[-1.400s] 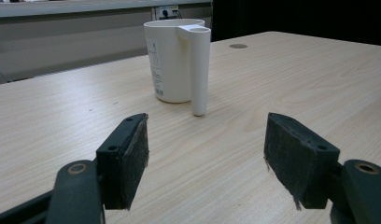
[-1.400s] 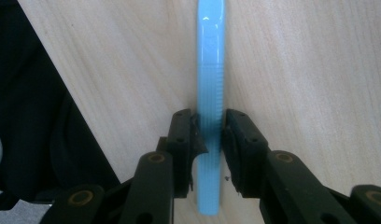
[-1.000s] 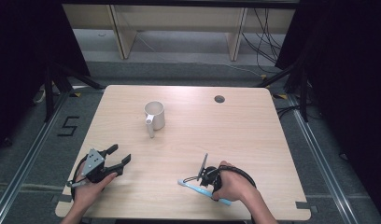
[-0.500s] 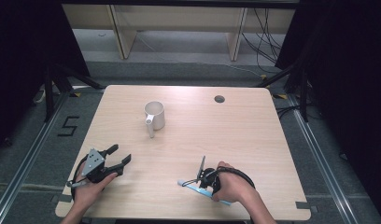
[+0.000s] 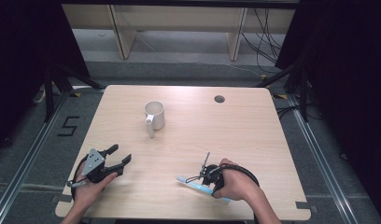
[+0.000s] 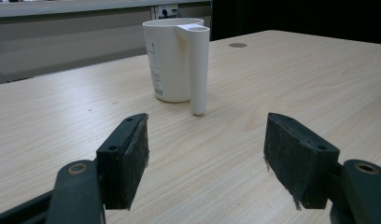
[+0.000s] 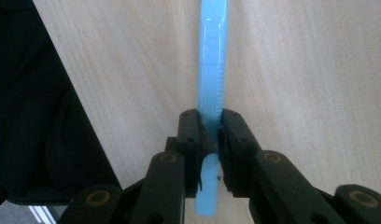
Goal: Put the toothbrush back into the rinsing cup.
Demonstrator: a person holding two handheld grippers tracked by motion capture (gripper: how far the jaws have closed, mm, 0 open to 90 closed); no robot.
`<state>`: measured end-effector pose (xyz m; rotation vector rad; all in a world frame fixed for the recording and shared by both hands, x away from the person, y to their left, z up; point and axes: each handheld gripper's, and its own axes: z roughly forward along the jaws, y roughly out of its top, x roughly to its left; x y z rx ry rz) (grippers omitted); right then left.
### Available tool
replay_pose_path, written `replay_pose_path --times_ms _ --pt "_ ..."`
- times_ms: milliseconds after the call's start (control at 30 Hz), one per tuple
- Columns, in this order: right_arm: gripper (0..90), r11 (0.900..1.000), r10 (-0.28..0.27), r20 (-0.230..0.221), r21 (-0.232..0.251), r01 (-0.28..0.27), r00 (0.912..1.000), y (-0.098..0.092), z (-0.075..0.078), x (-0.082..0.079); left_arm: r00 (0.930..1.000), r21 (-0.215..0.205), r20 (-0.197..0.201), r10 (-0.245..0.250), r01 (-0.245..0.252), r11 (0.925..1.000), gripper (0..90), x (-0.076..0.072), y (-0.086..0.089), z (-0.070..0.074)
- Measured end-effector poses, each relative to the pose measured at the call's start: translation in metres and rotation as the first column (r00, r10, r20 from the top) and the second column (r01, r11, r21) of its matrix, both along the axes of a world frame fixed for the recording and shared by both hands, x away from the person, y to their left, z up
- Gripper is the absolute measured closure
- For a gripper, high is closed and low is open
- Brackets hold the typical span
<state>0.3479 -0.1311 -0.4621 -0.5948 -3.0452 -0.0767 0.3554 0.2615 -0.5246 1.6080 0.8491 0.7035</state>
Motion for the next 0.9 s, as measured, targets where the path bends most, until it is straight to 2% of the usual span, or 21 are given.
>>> replay_pose_path --times_ms 33,100,133,167,333,367,400,467,500,533,567,600,633,667,700,767,800,833,867,900 --pt "79.6 1.0 -0.019 0.006 0.006 0.019 0.9998 -0.001 0.002 -0.001 1.0 0.001 0.0 0.0 0.0 1.0 30.3 0.0 0.0 0.0" --pt "79.6 1.0 -0.014 0.019 0.016 0.013 0.9997 -0.002 0.005 0.0 1.0 0.001 0.0 0.001 -0.001 1.0 30.4 0.0 0.0 0.0" --pt "79.6 0.999 -0.034 0.011 0.019 0.034 0.9994 -0.001 0.006 -0.001 1.0 0.001 0.0 0.001 -0.001 1.0 30.4 0.0 0.0 0.0" --pt "79.6 0.999 -0.015 0.023 0.033 0.014 0.9996 -0.003 0.007 0.0 1.0 0.001 0.0 0.001 -0.001 1.0 30.4 0.0 0.0 0.0" --pt "79.6 0.996 -0.05 0.057 0.071 0.046 0.9971 -0.005 0.017 -0.001 0.9999 0.007 -0.009 0.005 -0.005 1.0 30.5 -0.001 0.0 0.001" --pt "79.5 0.993 -0.068 0.059 0.095 0.063 0.9959 -0.006 0.019 -0.002 0.9999 0.011 -0.012 0.007 -0.007 0.9999 30.5 -0.001 0.0 0.001" --pt "79.5 0.99 -0.076 0.086 0.129 0.065 0.9934 -0.01 0.025 -0.002 1.0 0.017 -0.008 0.002 -0.002 0.9999 30.5 -0.001 0.0 0.001" --pt "79.5 0.987 -0.078 0.095 0.148 0.064 0.9924 -0.012 0.029 -0.002 1.0 0.017 -0.007 0.001 -0.001 0.9998 30.4 -0.001 0.0 0.001" --pt "79.5 0.985 -0.071 0.117 0.166 0.051 0.9905 -0.014 0.03 -0.002 1.0 0.018 -0.007 0.001 -0.001 0.9998 30.4 -0.001 0.0 0.001" --pt "79.5 0.98 -0.076 0.125 0.194 0.051 0.9892 -0.015 0.032 -0.003 1.0 0.017 -0.007 0.001 -0.001 0.9999 30.5 -0.001 0.0 0.001" --pt "79.5 0.975 -0.06 0.144 0.219 0.027 0.9878 -0.017 0.032 -0.002 1.0 0.017 -0.008 0.001 -0.001 0.9999 30.5 -0.001 0.0 0.001" --pt "79.5 0.975 -0.06 0.144 0.219 0.027 0.9878 -0.017 0.032 -0.002 1.0 0.017 -0.008 0.001 -0.001 0.9999 30.5 -0.001 0.0 0.001" --pt "79.5 0.964 -0.068 0.163 0.264 0.023 0.9843 -0.019 0.034 -0.003 1.0 0.016 -0.008 0.001 -0.001 0.9999 30.5 -0.001 0.0 0.001" --pt "79.5 0.962 -0.058 0.171 0.273 0.009 0.9836 -0.02 0.034 -0.002 1.0 0.016 -0.008 0.001 -0.001 0.9999 30.4 -0.001 0.0 0.001" --pt "79.5 0.957 -0.078 0.181 0.291 0.022 0.9804 -0.021 0.034 -0.003 1.0 0.017 -0.008 0.001 -0.001 0.9999 30.5 -0.001 0.0 0.001" --pt "79.5 0.95 -0.073 0.198 0.312 0.008 0.9775 -0.023 0.034 -0.002 1.0 0.004 0.003 -0.004 0.004 1.0 30.4 0.0 0.0 0.0" --pt "79.5 0.95 -0.073 0.198 0.312 0.008 0.9775 -0.023 0.034 -0.002 1.0 0.004 0.003 -0.004 0.004 1.0 30.4 0.0 0.0 0.0" --pt "79.5 0.939 -0.102 0.201 0.342 0.028 0.9743 -0.025 0.035 -0.003 1.0 0.003 0.003 -0.003 0.003 1.0 30.4 0.0 0.0 0.0" --pt "79.5 0.937 -0.106 0.202 0.348 0.029 0.9736 -0.026 0.035 -0.003 1.0 0.003 0.003 -0.003 0.003 1.0 30.4 0.0 0.0 0.0" --pt "79.5 0.931 -0.097 0.213 0.366 0.013 0.9722 -0.026 0.035 -0.002 1.0 0.003 0.004 -0.003 0.003 1.0 30.4 0.0 0.0 0.0"
